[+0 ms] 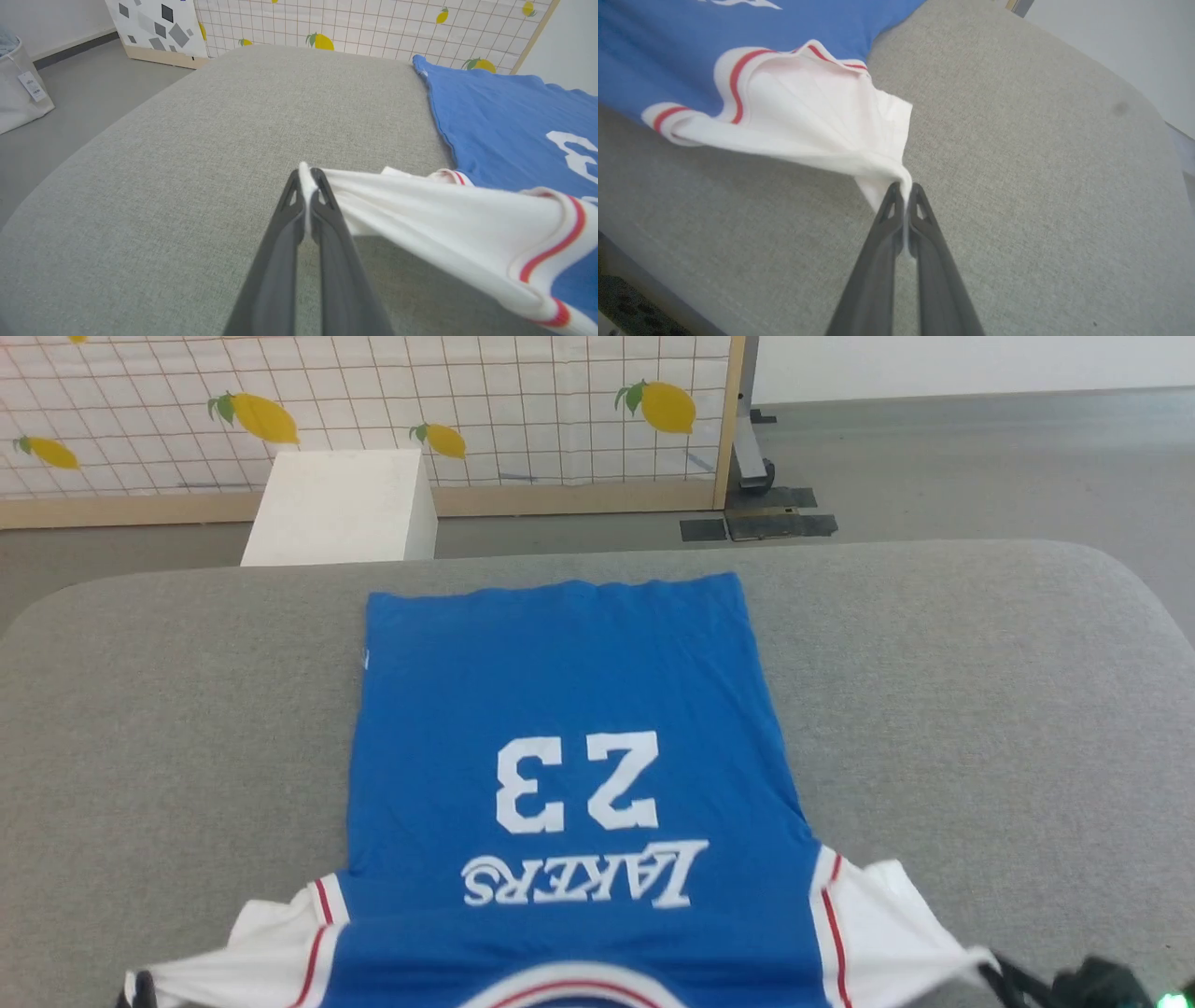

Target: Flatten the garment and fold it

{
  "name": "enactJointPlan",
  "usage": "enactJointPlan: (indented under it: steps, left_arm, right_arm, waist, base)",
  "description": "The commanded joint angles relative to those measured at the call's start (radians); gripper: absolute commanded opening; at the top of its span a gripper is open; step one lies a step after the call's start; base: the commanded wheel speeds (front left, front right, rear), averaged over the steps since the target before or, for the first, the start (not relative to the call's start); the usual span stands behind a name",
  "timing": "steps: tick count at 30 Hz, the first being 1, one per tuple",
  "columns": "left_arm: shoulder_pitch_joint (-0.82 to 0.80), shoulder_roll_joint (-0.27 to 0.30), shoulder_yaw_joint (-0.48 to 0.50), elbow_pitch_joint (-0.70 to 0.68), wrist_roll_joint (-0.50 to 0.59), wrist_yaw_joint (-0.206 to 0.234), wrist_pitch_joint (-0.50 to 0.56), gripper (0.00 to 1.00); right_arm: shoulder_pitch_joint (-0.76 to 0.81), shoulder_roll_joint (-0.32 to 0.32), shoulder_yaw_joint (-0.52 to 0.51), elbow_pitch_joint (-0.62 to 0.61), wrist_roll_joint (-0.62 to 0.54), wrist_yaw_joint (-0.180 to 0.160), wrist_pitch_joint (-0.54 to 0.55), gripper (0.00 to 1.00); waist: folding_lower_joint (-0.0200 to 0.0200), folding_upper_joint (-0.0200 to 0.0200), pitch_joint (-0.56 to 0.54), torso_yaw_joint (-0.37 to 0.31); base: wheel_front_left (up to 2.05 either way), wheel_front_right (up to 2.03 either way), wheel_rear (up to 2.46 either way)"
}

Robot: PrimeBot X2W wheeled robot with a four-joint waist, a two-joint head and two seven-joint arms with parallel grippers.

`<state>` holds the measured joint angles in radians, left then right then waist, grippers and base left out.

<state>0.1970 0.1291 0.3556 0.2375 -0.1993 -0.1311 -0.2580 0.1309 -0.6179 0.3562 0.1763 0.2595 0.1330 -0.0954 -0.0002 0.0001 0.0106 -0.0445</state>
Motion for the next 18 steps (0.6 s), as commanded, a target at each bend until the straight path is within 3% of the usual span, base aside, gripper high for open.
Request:
enactJointPlan:
  steps: [1,12,13,14,15,18]
  left_arm:
    - [0.020,0.003,0.011,0.012,0.021,0.001,-0.004,0.00]
    - [0.038,-0.024,0.036,0.066,0.057,0.001,-0.004,0.00]
    - [0.036,-0.026,0.034,0.061,0.059,0.001,-0.004,0.00]
    - [0.034,-0.028,0.031,0.051,0.064,0.001,-0.004,0.00]
    - [0.032,-0.032,0.030,0.042,0.064,0.001,-0.004,0.00]
    - [0.019,-0.049,0.034,0.009,0.029,0.000,-0.004,0.00]
  right_arm:
    - [0.035,-0.004,-0.010,0.019,-0.011,-0.002,0.003,0.00]
    - [0.143,0.061,0.000,0.076,-0.022,-0.002,-0.003,0.00]
    - [0.135,0.063,0.005,0.071,-0.021,-0.002,0.001,0.13]
    - [0.125,0.066,0.006,0.064,-0.017,-0.002,0.004,0.41]
    - [0.115,0.067,0.005,0.055,-0.014,-0.002,0.005,1.00]
    - [0.080,0.049,-0.003,0.014,-0.019,-0.002,0.019,1.00]
  waist:
    - [0.0002,-0.0001,0.002,0.006]
    - [0.0002,-0.0001,0.016,0.011]
    - [0.0002,-0.0001,0.017,0.008]
    - [0.0002,-0.0001,0.017,0.006]
    - [0.0002,-0.0001,0.018,0.005]
    - [0.0002,-0.0001,0.020,0.002]
  base:
    - [0.00,0.00,0.00]
    - [0.00,0.00,0.00]
    - [0.00,0.00,0.00]
    - [0.00,0.00,0.00]
    - [0.00,0.00,0.00]
    - [0.00,0.00,0.00]
